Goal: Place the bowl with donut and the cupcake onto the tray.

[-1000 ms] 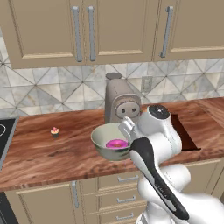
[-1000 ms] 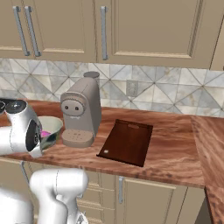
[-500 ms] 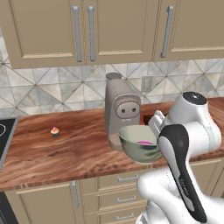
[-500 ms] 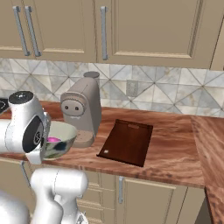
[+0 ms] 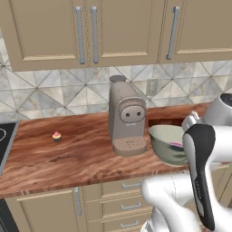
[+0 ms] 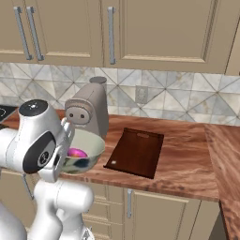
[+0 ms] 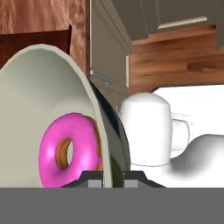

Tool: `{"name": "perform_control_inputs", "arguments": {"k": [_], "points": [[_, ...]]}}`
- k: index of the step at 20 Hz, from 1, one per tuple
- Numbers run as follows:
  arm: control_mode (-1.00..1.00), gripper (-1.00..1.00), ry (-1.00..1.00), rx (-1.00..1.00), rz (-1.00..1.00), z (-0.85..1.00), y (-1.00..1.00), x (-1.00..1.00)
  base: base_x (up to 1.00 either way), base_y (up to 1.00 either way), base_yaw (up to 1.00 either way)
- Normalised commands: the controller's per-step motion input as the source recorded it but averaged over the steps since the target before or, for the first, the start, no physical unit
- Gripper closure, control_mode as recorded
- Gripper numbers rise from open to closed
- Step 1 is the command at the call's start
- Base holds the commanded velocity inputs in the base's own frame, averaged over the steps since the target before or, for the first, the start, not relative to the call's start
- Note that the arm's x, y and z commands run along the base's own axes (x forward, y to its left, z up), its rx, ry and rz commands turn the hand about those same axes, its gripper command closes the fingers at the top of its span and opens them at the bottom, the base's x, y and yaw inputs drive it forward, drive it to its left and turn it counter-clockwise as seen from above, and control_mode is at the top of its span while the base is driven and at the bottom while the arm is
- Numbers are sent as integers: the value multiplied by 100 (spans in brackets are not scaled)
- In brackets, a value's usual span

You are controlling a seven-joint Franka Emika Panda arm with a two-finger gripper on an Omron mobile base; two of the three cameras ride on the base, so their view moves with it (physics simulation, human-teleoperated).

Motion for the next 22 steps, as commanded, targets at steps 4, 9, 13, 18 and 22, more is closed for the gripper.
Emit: {"name": "perform_control_inputs", "arguments": {"k": [4, 9, 13, 18, 22], "points": [[-100, 100, -11, 0, -10, 0, -53, 0, 0, 0, 0], [-100, 100, -9, 0, -2, 0, -36, 6, 0, 0, 0], [-100, 100, -1, -2, -2, 0, -21, 21, 0, 0, 0], [-100, 100, 0, 0, -1, 0, -16, 33, 0, 0, 0], [-100, 100, 0, -1, 0, -4, -5, 38, 0, 0, 0]]}}
